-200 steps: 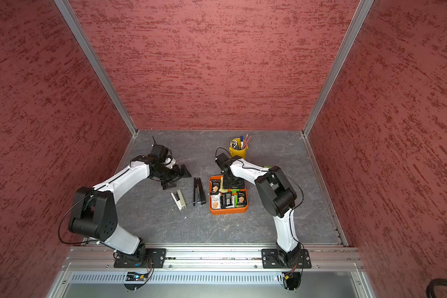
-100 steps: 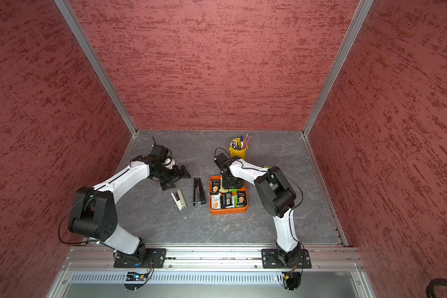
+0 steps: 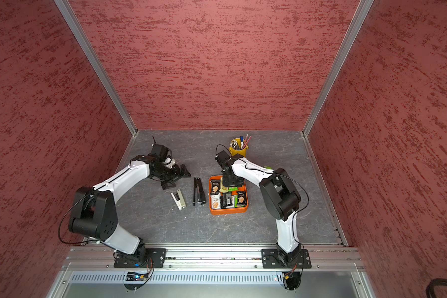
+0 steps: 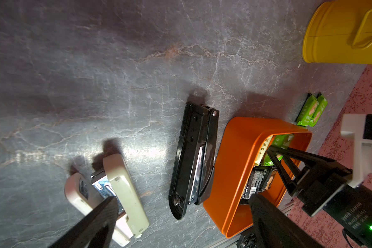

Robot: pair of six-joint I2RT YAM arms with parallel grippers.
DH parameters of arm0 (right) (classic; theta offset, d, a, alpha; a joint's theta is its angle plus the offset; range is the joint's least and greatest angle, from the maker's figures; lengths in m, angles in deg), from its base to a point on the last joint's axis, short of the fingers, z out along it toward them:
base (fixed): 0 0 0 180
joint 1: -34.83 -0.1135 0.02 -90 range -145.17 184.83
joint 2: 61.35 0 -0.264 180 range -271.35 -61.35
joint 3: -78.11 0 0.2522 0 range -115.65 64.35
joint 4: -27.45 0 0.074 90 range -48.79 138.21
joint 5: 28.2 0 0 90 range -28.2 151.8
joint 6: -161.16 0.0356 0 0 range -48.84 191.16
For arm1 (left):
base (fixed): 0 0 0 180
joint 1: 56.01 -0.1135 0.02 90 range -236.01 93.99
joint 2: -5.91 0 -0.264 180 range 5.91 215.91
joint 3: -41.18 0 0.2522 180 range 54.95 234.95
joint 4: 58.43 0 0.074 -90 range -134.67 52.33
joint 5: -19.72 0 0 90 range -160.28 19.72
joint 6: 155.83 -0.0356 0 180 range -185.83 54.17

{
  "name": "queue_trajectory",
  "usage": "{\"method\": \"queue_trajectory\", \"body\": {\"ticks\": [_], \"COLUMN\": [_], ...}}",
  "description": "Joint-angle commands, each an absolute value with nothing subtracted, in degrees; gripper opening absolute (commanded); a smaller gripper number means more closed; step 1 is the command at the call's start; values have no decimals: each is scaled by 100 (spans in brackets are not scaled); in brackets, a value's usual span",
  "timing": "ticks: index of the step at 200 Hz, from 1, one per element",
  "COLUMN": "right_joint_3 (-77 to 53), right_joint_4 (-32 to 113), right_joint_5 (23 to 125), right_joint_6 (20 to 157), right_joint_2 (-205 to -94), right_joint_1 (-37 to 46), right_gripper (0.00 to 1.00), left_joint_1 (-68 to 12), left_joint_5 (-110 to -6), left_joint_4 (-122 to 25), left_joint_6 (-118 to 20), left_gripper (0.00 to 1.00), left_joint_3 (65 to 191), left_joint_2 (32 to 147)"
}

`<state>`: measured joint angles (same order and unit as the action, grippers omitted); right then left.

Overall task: Take the cookies out of the storage box
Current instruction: Pick up the cookie from the storage box, then place the cookie at the center of the board.

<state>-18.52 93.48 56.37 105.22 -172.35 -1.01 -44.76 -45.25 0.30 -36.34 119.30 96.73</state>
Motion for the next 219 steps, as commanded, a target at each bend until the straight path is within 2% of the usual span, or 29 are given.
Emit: {"method": "queue_trajectory", "body": {"ticks": [1,53,116,219], "right_joint_3": [-1705,-1554,-1705,-1372], "right_joint_4": [9301,9113,9972,9982], "right_joint_5": [5846,6194,5683,5914], "right_joint_6": [10560,10659,10525,9496], "right_joint_2": [-16790,-16233,-15997,-16030], "right_joint_1": [-92,-94,41,1458], "right_gripper": [34,34,34,34], "left_joint_1": [-4499,-4443,-3799,-3685], "left_joint_5": [-4400,-4304,-4352,-4784], "left_joint_4": [-81,-89,-40,-103], "left_joint_6": [-3769,-3813,-3894,-3664], "left_gripper": [100,100,100,100], "left_joint_3": [12126,12161,12358,12903], "left_joint_2": [9757,9791,9955,10282]}}
